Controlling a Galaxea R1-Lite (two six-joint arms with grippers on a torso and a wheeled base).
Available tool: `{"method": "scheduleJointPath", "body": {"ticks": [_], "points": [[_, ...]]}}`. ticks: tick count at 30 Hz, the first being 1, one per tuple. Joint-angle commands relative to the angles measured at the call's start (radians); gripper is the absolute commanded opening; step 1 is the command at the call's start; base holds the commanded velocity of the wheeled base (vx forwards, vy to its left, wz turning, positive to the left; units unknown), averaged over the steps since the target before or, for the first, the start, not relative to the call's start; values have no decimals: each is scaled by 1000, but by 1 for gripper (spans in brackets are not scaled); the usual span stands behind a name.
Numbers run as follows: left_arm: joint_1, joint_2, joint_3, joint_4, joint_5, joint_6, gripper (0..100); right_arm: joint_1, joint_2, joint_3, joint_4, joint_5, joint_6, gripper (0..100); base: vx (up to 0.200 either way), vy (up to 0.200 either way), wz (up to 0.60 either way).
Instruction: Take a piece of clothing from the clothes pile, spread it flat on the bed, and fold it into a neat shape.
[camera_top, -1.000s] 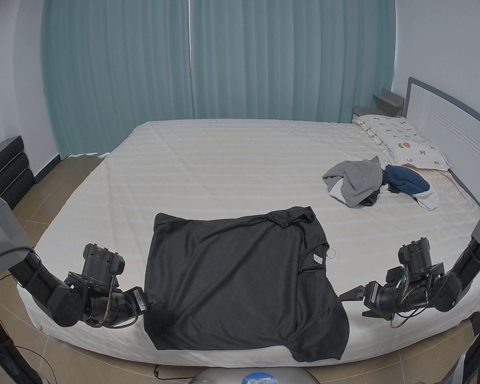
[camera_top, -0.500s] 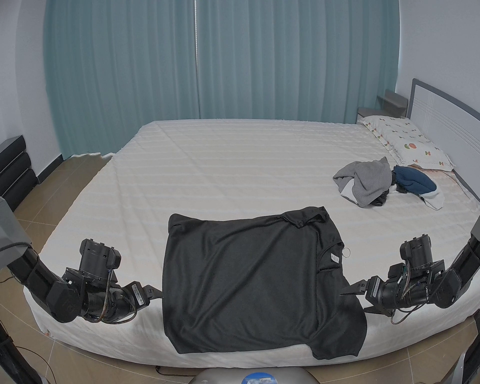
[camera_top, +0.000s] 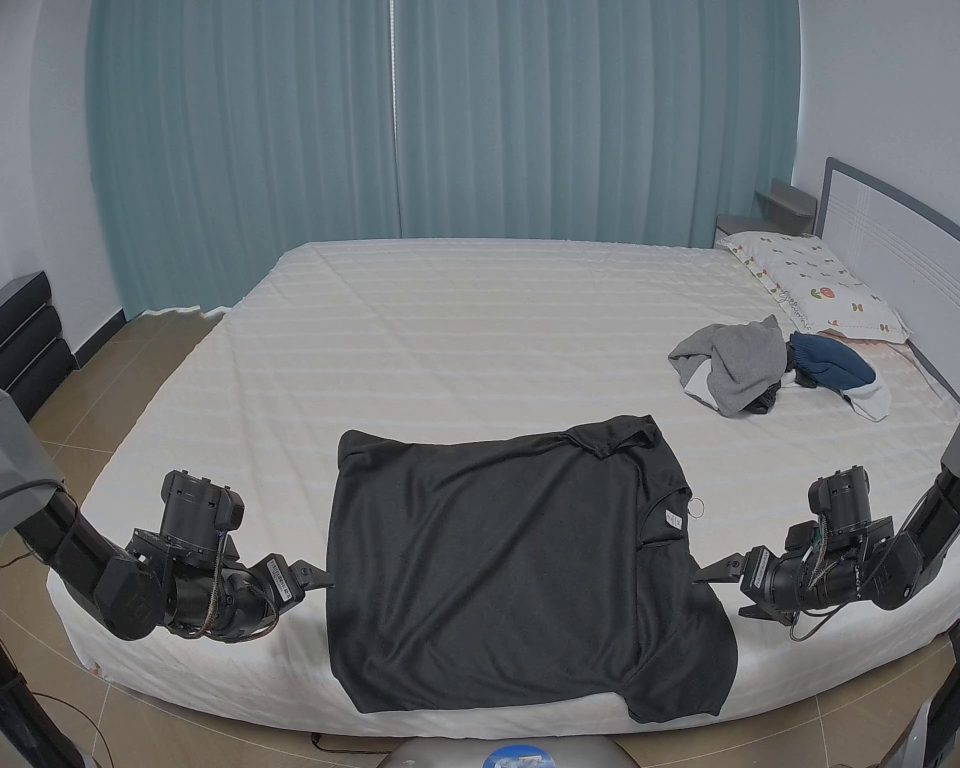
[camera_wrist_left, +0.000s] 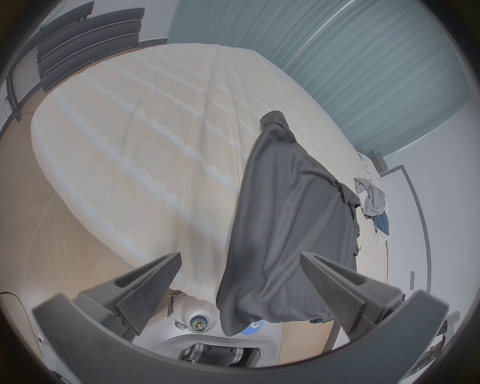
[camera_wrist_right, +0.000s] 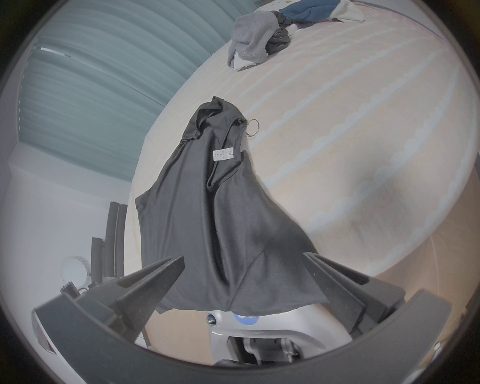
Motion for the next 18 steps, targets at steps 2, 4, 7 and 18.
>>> {"method": "scheduleJointPath", "body": {"ticks": [2,4,7,18], "points": [[-4,7,0,0,0,0,100,-12,99,1,-52,-2,-29,100,0,0,0],[-4,8,0,0,0,0,100,-12,128,4,-104,-2,-29,100,0,0,0],[-4,10,0,0,0,0,100,-11,180,4,-175,-5,-27,100,0,0,0],[-6,24,0,-2,0,0,100,-7,269,16,-267,-58,-56,0,0,0,0]]}}
